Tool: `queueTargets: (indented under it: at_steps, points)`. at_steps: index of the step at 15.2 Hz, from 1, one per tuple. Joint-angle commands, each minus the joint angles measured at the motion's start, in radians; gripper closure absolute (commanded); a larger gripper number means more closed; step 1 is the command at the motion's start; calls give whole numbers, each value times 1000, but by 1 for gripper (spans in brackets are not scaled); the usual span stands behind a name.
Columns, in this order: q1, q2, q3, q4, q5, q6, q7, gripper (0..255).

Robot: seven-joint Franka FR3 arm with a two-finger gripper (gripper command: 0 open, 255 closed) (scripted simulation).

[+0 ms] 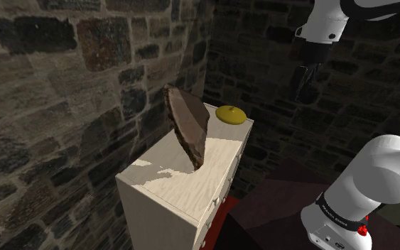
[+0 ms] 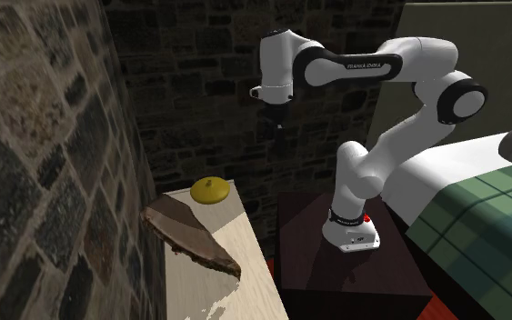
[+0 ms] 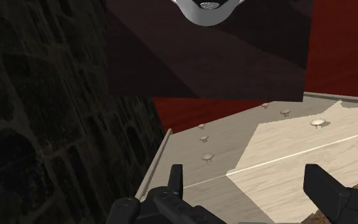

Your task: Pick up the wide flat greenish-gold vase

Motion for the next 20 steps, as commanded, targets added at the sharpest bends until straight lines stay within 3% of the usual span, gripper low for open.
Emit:
queueTargets:
  at_steps: [1,10,20]
  points:
    - [0,0,0,0,0,0,0,0]
    - [-18,296,-5,38,-40,285,-17,0]
    - [-37,665,-10,211,-86,511,-17,0]
